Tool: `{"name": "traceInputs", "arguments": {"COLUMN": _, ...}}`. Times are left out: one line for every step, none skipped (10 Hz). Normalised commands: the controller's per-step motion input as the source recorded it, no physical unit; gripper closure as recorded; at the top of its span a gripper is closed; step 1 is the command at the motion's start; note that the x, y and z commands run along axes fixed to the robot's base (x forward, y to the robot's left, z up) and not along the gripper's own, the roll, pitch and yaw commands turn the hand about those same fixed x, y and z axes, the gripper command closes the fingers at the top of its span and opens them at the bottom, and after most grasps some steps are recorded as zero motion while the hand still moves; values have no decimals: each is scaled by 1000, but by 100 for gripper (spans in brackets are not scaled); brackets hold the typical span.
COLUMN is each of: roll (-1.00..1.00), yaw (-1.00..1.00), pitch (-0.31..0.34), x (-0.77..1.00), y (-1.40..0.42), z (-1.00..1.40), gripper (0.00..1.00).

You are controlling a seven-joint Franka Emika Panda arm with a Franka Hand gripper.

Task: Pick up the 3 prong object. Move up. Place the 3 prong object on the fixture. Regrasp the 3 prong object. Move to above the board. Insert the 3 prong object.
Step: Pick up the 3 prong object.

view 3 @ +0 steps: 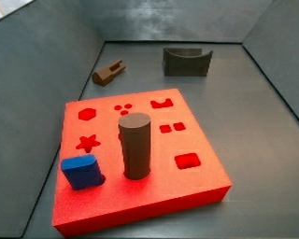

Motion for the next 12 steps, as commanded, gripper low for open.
{"name": "traceInputs", "arguments": {"roll": 0, "yaw": -229, "pitch": -6, "x": -443, "y": 0, "z": 0, "gripper": 0}}
{"name": "traceInputs", "arguments": {"roll": 44, "yaw": -51, "pitch": -19, "x": -263, "y": -231, "z": -217, "gripper": 0}}
{"name": "traceInputs", "arguments": {"roll": 0, "yaw": -429, "pitch": -20, "x": -660, "y": -194, "z": -546, "gripper": 0}}
{"name": "traceInputs", "arguments": {"roll": 0, "yaw": -574, "pitch": -31, "x": -411, "y": -297, "z": -806, "gripper": 0}}
{"name": "traceInputs", "arguments": {"roll": -47, "yaw": -674, "pitch": -121, "x": -271, "y": -266, "z": -966, "gripper": 0}}
{"name": "traceInputs", "arguments": {"roll": -27, "yaw": -686, "pitch": -131, "x": -240, "y": -249, "z": -971, "gripper": 0}}
{"name": "traceInputs", "arguments": {"roll": -26, "yaw": -680, "pitch": -131, "x": -234, "y": -246, "z": -971, "gripper": 0}}
{"name": "traceInputs", "arguments": {"roll": -27, "yaw": -680, "pitch": -124, "x": -251, "y": -243, "z": -989, "gripper": 0}}
{"name": "traceInputs", "arguments": {"roll": -26, "yaw": -666, "pitch": -114, "x": -283, "y": -257, "z": -1000, "gripper": 0}}
{"name": "traceInputs", "arguments": {"roll": -24, "yaw": -611, "pitch": -116, "x": -291, "y": -329, "z": -1000, "gripper": 0}}
{"name": "traceInputs", "arguments": {"roll": -26, "yaw": -577, "pitch": -127, "x": -271, "y": -394, "z": -1000, "gripper": 0}}
{"name": "traceInputs", "arguments": {"roll": -24, "yaw": -557, "pitch": -133, "x": -263, "y": -431, "z": -1000, "gripper": 0}}
